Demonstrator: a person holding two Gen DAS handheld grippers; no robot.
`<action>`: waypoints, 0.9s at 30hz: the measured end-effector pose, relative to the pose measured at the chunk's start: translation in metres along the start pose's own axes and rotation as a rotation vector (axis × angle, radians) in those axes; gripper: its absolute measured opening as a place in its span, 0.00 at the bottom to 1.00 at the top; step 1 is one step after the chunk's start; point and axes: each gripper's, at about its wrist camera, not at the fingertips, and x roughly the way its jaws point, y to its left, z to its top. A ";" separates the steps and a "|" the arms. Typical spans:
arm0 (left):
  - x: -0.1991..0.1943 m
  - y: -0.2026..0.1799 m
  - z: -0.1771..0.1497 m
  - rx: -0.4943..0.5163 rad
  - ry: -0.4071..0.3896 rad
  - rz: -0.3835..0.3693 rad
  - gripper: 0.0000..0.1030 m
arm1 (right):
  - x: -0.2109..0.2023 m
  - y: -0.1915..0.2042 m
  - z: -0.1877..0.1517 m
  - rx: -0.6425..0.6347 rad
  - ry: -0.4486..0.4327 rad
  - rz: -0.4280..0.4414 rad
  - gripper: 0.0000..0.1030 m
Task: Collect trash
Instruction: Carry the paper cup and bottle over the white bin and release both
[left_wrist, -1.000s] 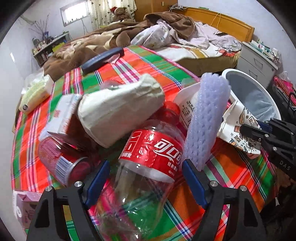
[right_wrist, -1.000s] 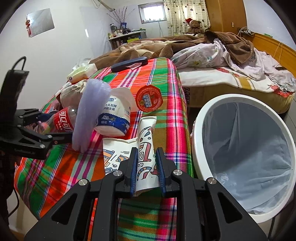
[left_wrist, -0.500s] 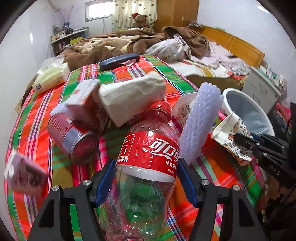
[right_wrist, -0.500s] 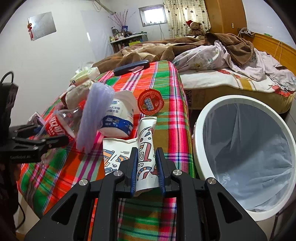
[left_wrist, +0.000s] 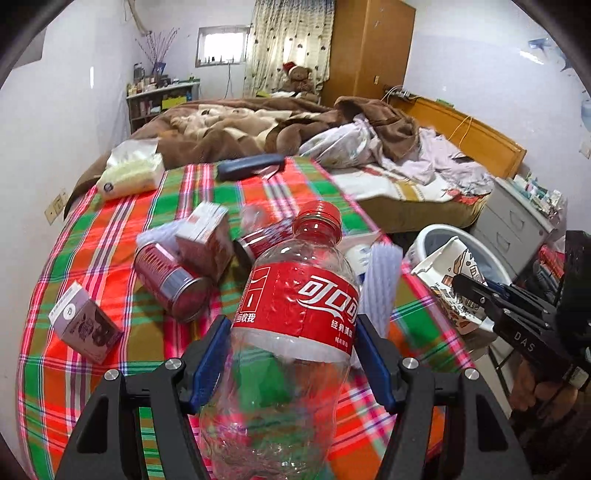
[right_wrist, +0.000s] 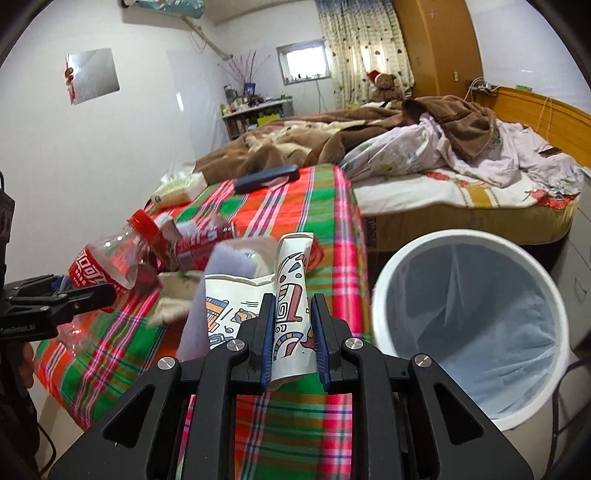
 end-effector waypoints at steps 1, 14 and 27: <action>-0.001 -0.004 0.002 0.005 -0.004 -0.006 0.65 | -0.003 -0.003 0.001 0.006 -0.008 -0.008 0.19; 0.005 -0.082 0.024 0.070 -0.032 -0.120 0.65 | -0.027 -0.046 0.006 0.082 -0.074 -0.124 0.19; 0.058 -0.179 0.035 0.146 0.028 -0.224 0.65 | -0.025 -0.112 0.002 0.167 -0.043 -0.261 0.20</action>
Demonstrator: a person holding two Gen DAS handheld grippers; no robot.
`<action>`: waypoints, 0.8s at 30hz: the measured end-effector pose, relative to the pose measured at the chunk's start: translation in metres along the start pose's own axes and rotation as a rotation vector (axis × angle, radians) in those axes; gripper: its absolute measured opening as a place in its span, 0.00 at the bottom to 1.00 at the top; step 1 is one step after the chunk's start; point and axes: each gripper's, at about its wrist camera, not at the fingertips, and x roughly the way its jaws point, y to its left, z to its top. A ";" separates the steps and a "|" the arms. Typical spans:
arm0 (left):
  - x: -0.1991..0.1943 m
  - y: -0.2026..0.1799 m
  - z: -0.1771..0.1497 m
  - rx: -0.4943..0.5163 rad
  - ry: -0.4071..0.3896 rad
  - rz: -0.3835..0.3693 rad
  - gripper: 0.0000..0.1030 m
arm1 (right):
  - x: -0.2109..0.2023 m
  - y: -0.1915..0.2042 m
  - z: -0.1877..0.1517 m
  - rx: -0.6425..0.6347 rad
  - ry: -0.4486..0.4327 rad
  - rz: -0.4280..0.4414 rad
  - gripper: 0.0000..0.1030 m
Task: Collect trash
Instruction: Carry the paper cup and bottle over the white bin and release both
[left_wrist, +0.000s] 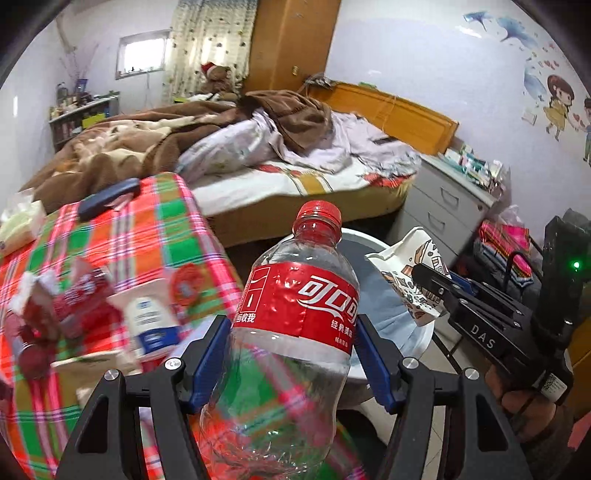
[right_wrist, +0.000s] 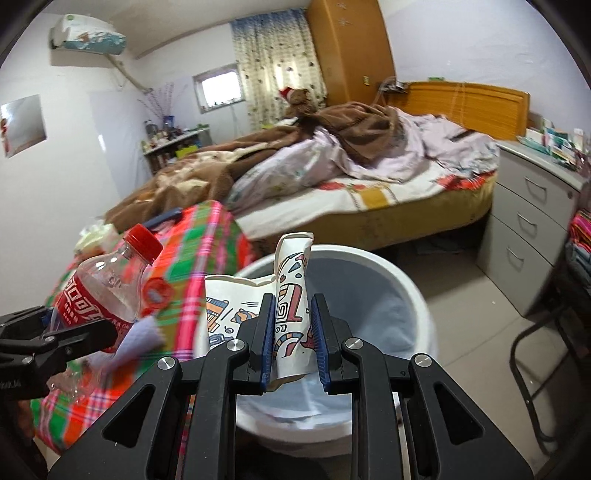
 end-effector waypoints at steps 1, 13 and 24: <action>0.006 -0.004 0.001 0.003 0.004 -0.009 0.65 | 0.005 -0.005 -0.001 0.005 0.012 -0.012 0.20; 0.090 -0.036 0.019 -0.007 0.100 -0.063 0.65 | 0.026 -0.035 -0.012 -0.035 0.112 -0.074 0.20; 0.094 -0.029 0.023 -0.047 0.083 -0.106 0.67 | 0.021 -0.041 -0.016 -0.017 0.115 -0.073 0.58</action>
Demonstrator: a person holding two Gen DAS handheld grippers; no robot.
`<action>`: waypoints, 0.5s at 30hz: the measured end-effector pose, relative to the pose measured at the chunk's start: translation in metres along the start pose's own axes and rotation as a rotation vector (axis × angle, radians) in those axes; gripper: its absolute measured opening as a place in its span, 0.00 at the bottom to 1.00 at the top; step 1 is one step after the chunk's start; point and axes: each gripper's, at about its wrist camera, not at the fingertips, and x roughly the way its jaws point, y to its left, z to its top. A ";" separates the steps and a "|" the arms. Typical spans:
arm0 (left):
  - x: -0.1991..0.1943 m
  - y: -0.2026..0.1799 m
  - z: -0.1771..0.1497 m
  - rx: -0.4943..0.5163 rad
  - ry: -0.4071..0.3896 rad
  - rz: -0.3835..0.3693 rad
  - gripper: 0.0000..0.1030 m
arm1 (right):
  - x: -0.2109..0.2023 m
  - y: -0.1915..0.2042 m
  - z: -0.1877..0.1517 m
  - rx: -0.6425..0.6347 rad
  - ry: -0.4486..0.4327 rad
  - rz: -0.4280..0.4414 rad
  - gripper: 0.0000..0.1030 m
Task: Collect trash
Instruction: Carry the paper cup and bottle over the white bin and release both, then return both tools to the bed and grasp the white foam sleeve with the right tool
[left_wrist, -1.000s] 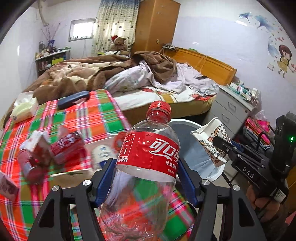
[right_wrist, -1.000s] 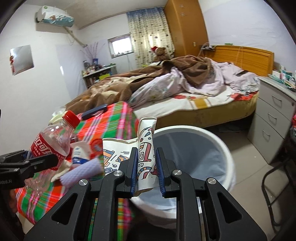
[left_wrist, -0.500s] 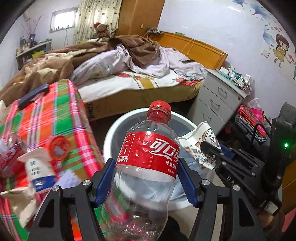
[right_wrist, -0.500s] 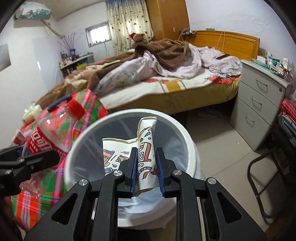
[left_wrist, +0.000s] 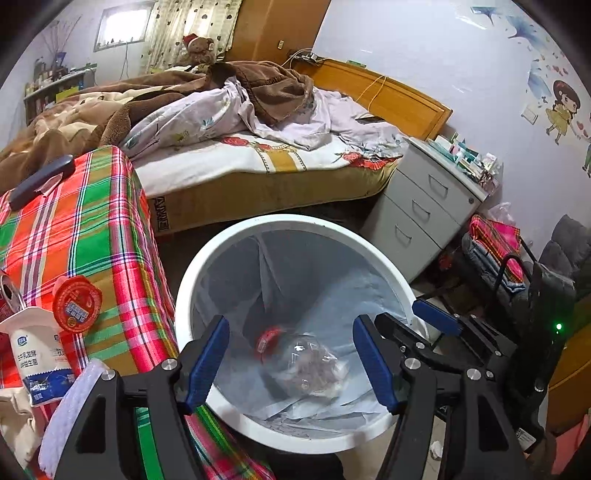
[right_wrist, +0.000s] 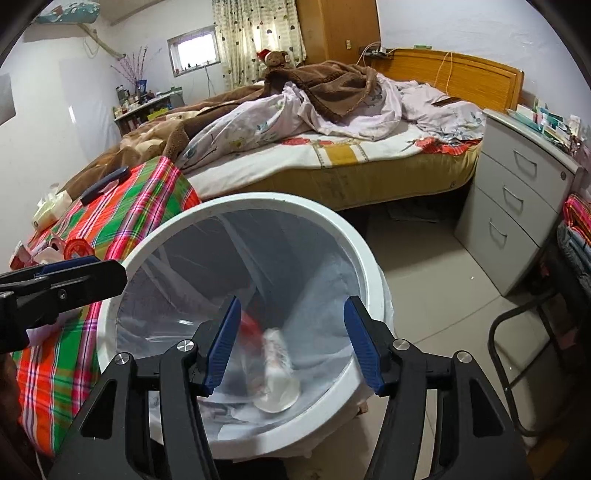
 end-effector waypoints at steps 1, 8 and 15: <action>-0.002 0.000 0.000 0.003 -0.005 0.013 0.67 | -0.003 0.000 0.000 0.004 -0.007 -0.003 0.58; -0.029 0.003 -0.007 0.016 -0.038 0.055 0.67 | -0.013 0.004 0.001 0.025 -0.035 0.009 0.58; -0.065 0.016 -0.022 -0.005 -0.081 0.101 0.67 | -0.028 0.023 0.002 0.013 -0.078 0.040 0.58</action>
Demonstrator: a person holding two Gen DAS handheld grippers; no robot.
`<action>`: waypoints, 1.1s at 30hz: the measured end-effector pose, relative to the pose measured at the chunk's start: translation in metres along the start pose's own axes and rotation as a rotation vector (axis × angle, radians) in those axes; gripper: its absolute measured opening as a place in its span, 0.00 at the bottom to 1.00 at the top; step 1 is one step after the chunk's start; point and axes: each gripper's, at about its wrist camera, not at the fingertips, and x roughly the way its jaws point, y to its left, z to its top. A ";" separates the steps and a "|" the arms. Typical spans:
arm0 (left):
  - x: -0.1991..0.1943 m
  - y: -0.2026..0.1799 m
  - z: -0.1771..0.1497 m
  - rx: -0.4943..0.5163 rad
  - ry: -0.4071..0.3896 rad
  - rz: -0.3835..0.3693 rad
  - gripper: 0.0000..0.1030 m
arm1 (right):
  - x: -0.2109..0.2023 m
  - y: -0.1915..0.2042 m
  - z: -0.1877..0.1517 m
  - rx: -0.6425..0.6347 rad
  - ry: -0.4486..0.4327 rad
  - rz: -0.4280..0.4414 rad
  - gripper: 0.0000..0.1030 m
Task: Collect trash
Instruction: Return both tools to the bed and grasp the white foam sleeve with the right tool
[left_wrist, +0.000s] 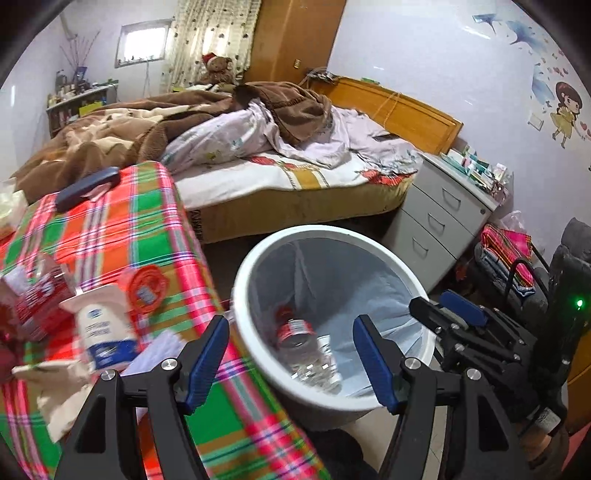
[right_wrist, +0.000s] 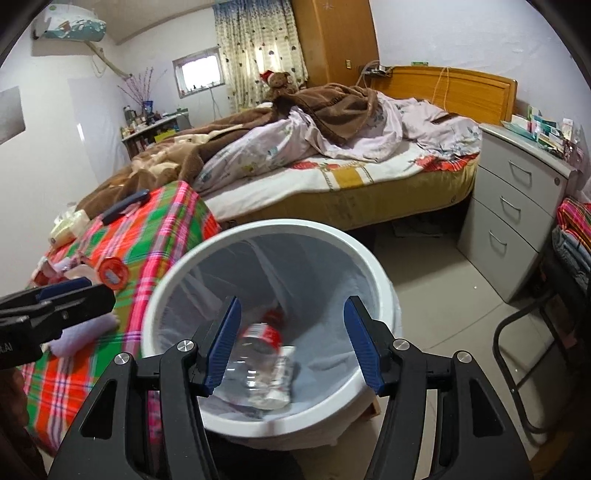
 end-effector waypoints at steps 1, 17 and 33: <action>-0.005 0.003 -0.002 0.000 -0.007 0.010 0.67 | -0.002 0.005 0.000 -0.005 -0.008 0.008 0.58; -0.083 0.076 -0.037 -0.091 -0.108 0.156 0.68 | -0.009 0.078 -0.005 -0.082 -0.031 0.135 0.58; -0.112 0.166 -0.062 -0.199 -0.111 0.243 0.69 | 0.015 0.141 -0.022 -0.142 0.072 0.222 0.58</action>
